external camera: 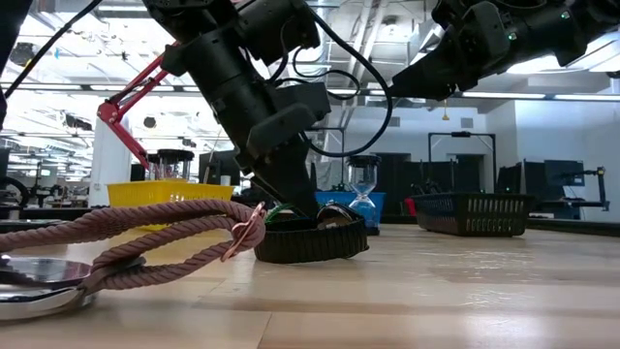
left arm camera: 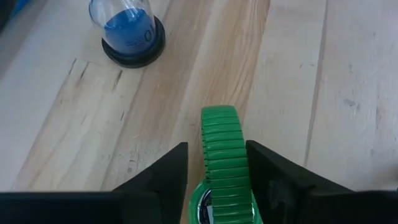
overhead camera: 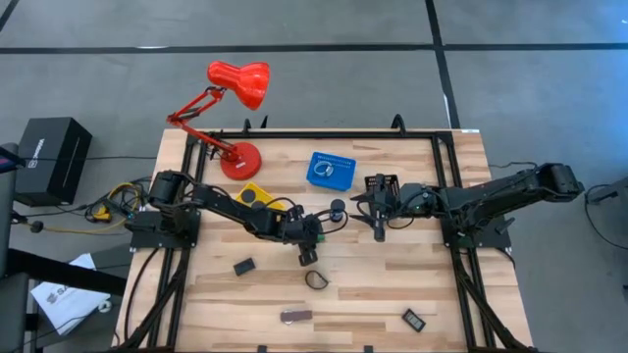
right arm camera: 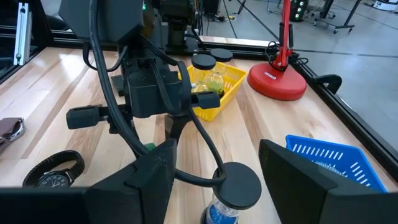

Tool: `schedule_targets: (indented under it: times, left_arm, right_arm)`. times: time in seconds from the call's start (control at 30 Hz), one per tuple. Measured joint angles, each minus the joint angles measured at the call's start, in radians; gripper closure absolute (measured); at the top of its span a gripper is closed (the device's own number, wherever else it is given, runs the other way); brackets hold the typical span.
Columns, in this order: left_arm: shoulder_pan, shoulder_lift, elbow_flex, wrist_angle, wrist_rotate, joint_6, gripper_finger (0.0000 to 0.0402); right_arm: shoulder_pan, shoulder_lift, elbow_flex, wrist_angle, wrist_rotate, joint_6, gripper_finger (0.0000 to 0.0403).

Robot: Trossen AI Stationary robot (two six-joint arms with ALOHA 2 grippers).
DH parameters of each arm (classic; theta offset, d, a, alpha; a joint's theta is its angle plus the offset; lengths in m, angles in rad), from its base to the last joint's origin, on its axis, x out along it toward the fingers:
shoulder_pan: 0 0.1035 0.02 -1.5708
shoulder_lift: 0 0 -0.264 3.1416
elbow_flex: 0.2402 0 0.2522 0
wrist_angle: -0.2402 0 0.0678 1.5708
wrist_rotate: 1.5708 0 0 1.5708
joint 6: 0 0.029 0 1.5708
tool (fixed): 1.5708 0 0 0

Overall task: Pick & Place Office items
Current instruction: Put the green wrist watch into the blue bin

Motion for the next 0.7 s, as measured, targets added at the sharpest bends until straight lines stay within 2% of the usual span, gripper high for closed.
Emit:
schedule_targets:
  times: [0.2, 0.37, 0.57, 0.7]
  left_arm:
    - [-0.001, -0.006, 0.0, -0.002, 0.004, 0.0, 0.03]
    - [-0.009, -0.076, -0.001, -0.011, 0.013, -0.001, 0.0334]
    - [-0.004, -0.258, -0.001, -0.011, -0.033, 0.079, 0.0322]
    - [0.021, -0.384, -0.001, -0.019, -0.141, 0.165, 0.0321]
  right_arm:
    - [0.0, 0.0, 0.0, 0.0, 0.0, 0.0, 0.0182]
    - [0.0, 0.0, 0.0, 0.0, 0.0, 0.0, 0.0182]
    - [0.0, 0.0, 0.0, 0.001, 0.0, 0.0, 0.0182]
    - [-0.001, 0.0, 0.0, 0.001, 0.0, 0.0, 0.0182]
